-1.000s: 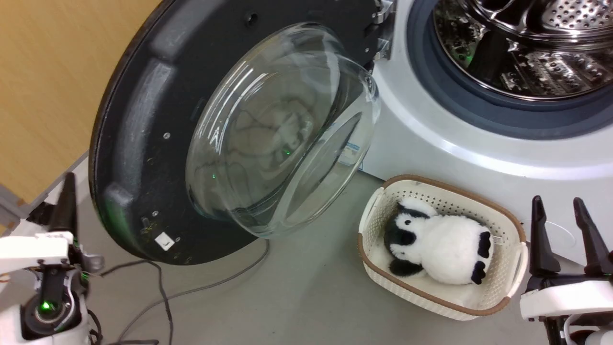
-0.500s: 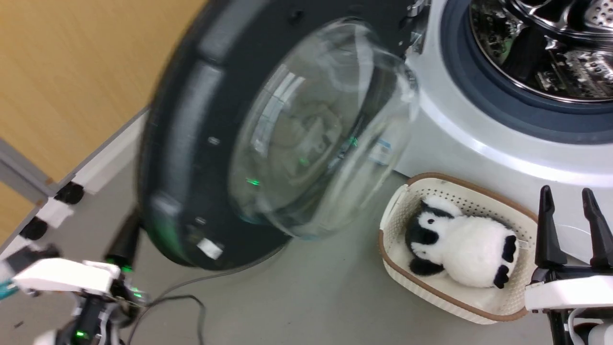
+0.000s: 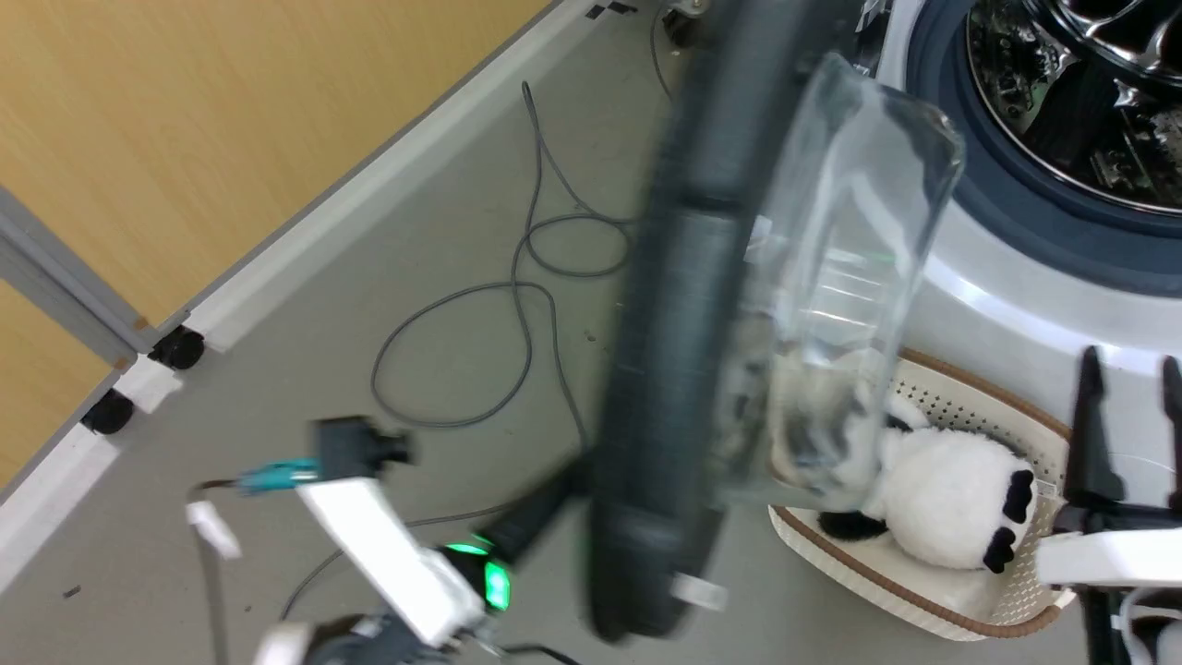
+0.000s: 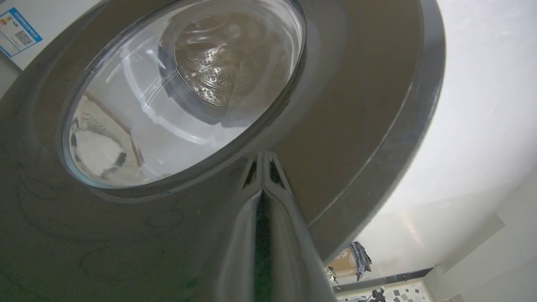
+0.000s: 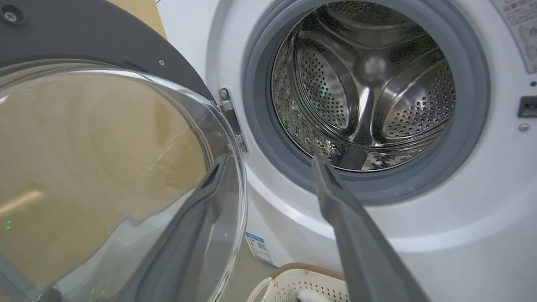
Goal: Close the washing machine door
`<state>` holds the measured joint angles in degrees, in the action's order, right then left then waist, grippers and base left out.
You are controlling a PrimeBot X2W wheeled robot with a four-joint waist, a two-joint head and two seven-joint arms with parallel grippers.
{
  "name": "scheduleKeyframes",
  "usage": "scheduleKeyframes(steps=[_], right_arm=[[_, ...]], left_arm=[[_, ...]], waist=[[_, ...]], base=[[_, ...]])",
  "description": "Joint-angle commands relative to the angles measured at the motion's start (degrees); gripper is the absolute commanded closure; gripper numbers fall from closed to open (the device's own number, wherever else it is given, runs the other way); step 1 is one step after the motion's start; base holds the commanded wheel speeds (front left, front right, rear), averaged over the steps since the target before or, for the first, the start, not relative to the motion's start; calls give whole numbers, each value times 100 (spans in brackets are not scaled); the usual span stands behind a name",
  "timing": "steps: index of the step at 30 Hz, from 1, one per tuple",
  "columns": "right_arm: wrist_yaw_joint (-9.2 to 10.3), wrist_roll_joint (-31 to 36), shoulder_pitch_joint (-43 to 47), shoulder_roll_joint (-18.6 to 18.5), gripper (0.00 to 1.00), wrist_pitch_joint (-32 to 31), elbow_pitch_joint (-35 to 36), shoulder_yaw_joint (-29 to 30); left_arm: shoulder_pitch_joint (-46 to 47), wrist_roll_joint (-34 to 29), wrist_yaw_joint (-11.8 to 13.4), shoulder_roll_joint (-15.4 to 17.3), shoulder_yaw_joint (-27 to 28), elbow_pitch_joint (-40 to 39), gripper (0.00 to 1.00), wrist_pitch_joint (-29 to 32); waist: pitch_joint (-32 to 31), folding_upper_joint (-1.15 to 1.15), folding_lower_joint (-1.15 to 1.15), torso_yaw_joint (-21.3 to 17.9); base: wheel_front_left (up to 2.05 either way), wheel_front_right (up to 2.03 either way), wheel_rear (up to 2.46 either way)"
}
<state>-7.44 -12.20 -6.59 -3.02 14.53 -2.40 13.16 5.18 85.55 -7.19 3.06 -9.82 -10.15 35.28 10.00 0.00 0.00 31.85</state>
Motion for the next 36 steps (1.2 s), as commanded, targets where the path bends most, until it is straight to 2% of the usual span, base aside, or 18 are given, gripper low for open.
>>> scheduleKeyframes(steps=[1,6,11,12,13,17,25,31,36], right_arm=[[-5,-33,43,14,0,47,34,97],[-5,-65,110,14,0,47,78,249],[-5,-80,27,14,0,47,54,254],[-5,-80,27,14,0,47,54,254],[-5,-100,-8,14,0,47,23,232],[-5,-147,-46,14,0,47,-38,243],[-5,-224,-29,14,0,47,-130,273],[-5,-354,5,14,0,47,-141,224],[-5,-407,48,14,0,47,-115,200]], left_arm=[[5,-40,-30,-8,-253,-33,100,62],[156,42,-30,-12,-943,4,100,-50],[445,207,-30,-16,-1442,189,100,-401],[445,207,-30,-16,-1442,189,100,-401],[576,349,-30,-16,-1622,307,100,-575],[842,569,-30,-17,-1963,572,100,-774],[1184,732,-30,-17,-2552,1085,100,-1221],[1192,558,-30,-18,-2570,974,100,-1549],[1255,14,-30,88,-2217,612,100,-2385]], waist=[[-25,0,0,-25],[-8,0,0,-371],[78,0,0,-903],[78,0,0,-903],[97,0,0,-1138],[105,0,0,-1549],[22,0,0,-2011],[-68,0,0,-2107],[-159,0,0,-2112]], base=[[0,0,0],[0,0,0],[0,0,0],[0,0,0],[0,0,0],[0,0,0],[0,0,0],[0,0,0],[0,0,0]])
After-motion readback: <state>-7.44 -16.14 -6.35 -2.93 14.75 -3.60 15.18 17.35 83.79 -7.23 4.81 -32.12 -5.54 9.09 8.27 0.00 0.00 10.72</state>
